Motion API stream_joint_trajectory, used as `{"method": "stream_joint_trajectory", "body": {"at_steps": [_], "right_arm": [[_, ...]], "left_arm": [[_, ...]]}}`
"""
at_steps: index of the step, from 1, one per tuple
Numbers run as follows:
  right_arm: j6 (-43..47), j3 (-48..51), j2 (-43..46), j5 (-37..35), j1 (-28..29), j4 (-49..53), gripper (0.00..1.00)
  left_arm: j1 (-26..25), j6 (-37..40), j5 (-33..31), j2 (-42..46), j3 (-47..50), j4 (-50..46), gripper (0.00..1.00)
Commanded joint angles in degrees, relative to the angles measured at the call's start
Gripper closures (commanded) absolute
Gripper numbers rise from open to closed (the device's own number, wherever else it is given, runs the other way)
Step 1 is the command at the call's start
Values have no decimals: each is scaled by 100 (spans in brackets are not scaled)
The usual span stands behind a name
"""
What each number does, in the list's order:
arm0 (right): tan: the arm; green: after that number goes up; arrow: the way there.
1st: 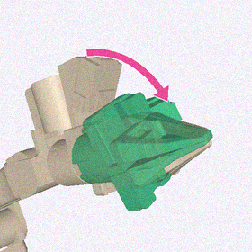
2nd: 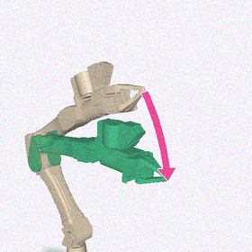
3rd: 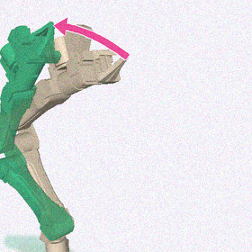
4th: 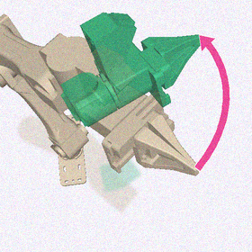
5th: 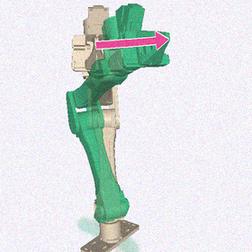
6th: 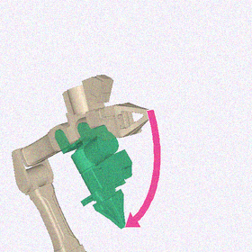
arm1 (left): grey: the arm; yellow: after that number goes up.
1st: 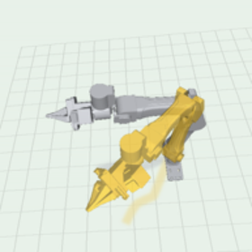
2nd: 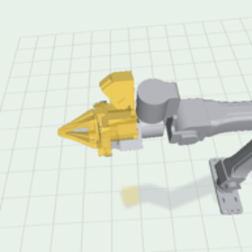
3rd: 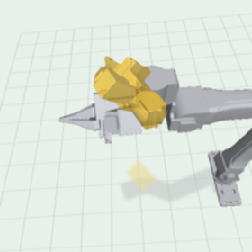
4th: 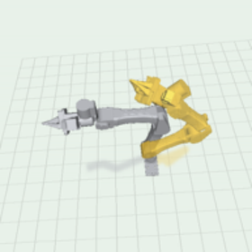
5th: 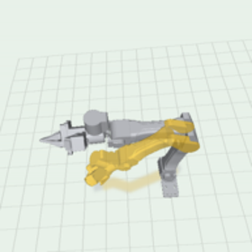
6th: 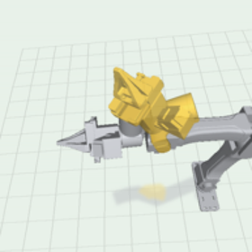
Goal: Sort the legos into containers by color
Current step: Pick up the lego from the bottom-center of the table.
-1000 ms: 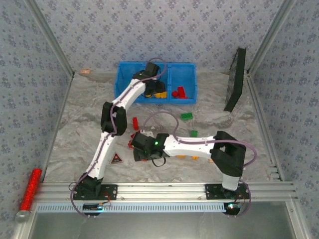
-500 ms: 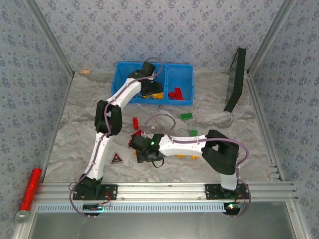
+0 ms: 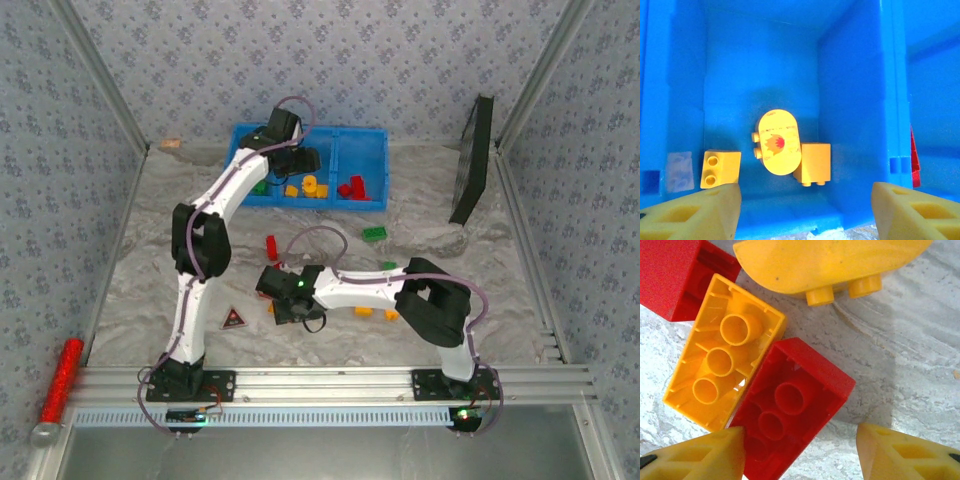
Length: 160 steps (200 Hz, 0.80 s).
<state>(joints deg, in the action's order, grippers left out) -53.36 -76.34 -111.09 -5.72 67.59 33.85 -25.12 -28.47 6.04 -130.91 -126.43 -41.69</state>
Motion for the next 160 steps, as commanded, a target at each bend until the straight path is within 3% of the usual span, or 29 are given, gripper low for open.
{"method": "stream_joint_trajectory", "body": {"at_steps": [1, 22, 53, 89, 116, 160], "right_arm": [[177, -4, -220, -22, -126, 129, 40], [289, -20, -348, 86, -226, 11, 43], [399, -34, -409, 136, -316, -84, 59], [488, 20, -303, 76, -387, 34, 71], [570, 131, -33, -44, -432, 296, 75], [805, 522, 1118, -446, -504, 1048, 78]], "left_arm": [[7, 122, 112, 325, 97, 80, 31], [8, 149, 119, 372, 183, 65, 31], [43, 149, 151, 491, 365, 102, 31], [78, 131, 178, 599, 496, 135, 31], [78, 132, 256, 652, 497, 27, 30], [69, 214, 260, 989, 706, -131, 30]]}}
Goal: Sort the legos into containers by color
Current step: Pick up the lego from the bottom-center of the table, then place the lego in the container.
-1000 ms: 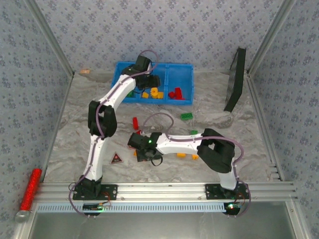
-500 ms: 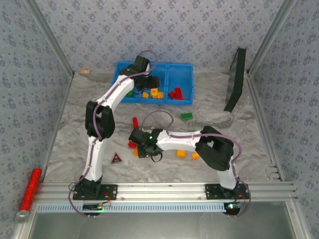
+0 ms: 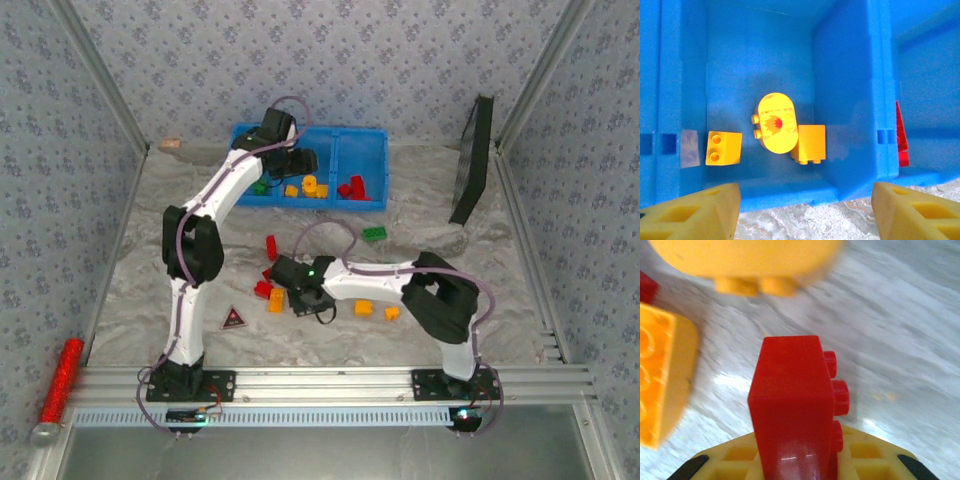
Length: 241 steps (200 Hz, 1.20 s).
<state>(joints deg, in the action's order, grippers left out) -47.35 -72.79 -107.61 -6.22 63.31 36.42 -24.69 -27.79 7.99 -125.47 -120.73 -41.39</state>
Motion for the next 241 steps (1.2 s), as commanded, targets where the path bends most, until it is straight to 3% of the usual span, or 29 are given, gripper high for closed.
{"method": "stream_joint_trajectory", "body": {"at_steps": [1, 43, 94, 127, 168, 211, 241], "right_arm": [[206, 177, 805, -410, -79, 811, 78], [677, 490, 2224, -731, -553, 1401, 78], [2137, 252, 2782, -670, -2067, 1018, 78], [2876, -355, 2152, -585, -2797, 427, 78], [3296, -1285, 942, -235, -3418, -171, 78], [3484, -2518, -463, -88, -3639, -250, 78], [3461, -3039, -1120, -6, -3731, -337, 78]], "left_arm": [[25, 149, 59, 462, 141, -165, 30], [-31, 254, -179, 982, 717, -350, 30], [-235, 526, -678, 2042, 2022, -506, 25], [-399, 669, -1011, 2976, 2862, -688, 19], [-931, 472, -1777, 4497, 4239, -366, 0], [-1679, 223, -2353, 5189, 5094, -716, 0], [-2142, 282, -2247, 5686, 5734, -409, 0]]}}
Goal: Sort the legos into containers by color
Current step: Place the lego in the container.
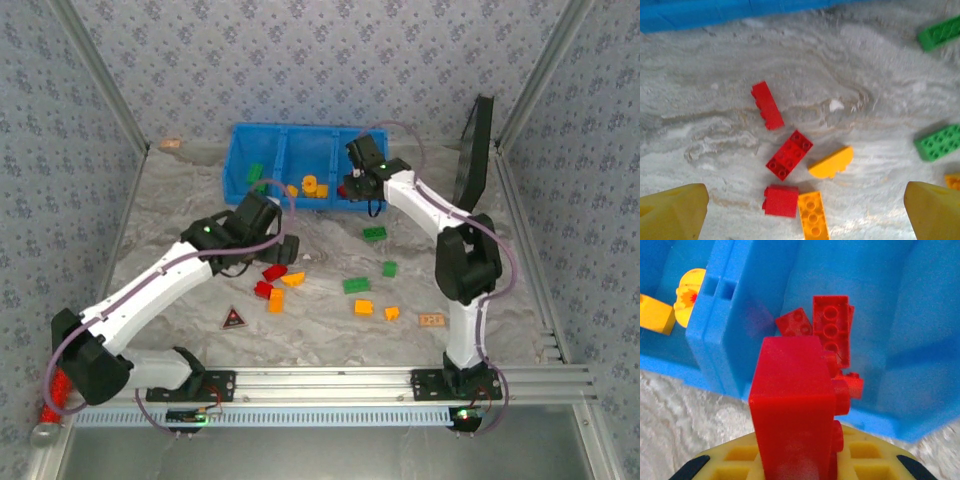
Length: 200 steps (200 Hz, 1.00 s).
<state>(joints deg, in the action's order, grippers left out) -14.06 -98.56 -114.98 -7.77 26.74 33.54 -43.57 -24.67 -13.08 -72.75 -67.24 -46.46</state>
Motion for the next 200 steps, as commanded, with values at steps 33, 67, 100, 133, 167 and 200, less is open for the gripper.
{"method": "stream_joint_trajectory", "body": {"at_steps": [33, 67, 100, 133, 167, 200], "right_arm": [[145, -832, -920, 234, -199, -76, 78], [257, -1036, -1188, 295, -250, 24, 76], [367, -1051, -1245, 319, -299, 40, 69], [447, -1085, -1241, 389, -334, 38, 61], [530, -1113, -1177, 424, -337, 65, 55], [571, -1056, -995, 480, -354, 62, 53]], "left_arm": [[-334, -201, 144, 999, 1089, 598, 0], [-439, -354, 102, 962, 1326, 600, 0], [-1091, -539, -73, 428, 1082, 633, 0], [-1582, -782, -53, -272, 710, 844, 0], [-1909, -918, 85, -1034, 152, 893, 1], [-2226, -1221, 340, -1707, -338, 787, 2]]}}
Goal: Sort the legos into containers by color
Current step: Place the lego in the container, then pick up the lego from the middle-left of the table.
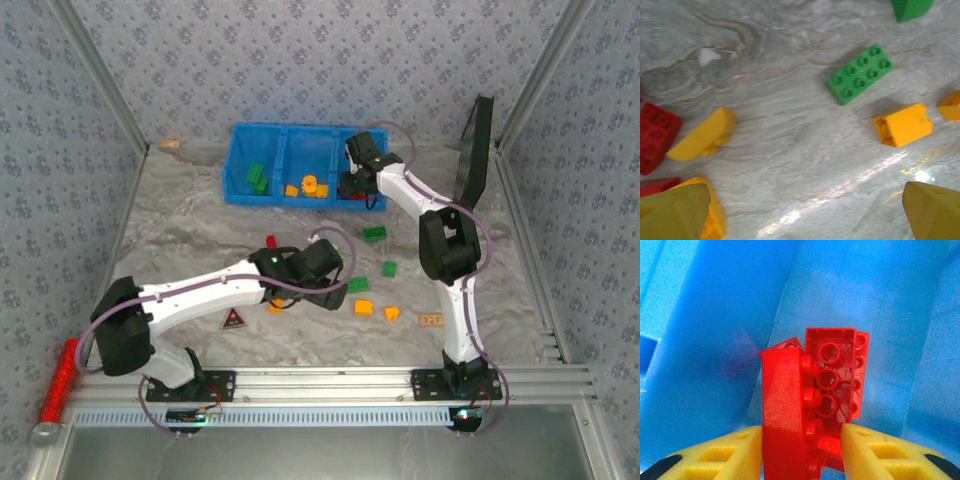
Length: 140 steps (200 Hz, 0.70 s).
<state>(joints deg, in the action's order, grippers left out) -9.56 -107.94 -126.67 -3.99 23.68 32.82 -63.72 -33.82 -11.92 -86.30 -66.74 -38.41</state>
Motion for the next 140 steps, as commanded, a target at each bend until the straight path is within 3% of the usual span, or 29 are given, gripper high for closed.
{"method": "stream_joint_trajectory", "body": {"at_steps": [1, 60, 140], "right_arm": [[121, -116, 181, 105, -48, 136, 53], [156, -52, 568, 271, -59, 105, 51], [349, 193, 1421, 309, -135, 394, 49]], "left_arm": [[-219, -311, 233, -374, -403, -17, 2], [-627, -479, 556, -1402, -1069, -16, 6], [-712, -482, 755, -2615, -1655, 121, 12]]}}
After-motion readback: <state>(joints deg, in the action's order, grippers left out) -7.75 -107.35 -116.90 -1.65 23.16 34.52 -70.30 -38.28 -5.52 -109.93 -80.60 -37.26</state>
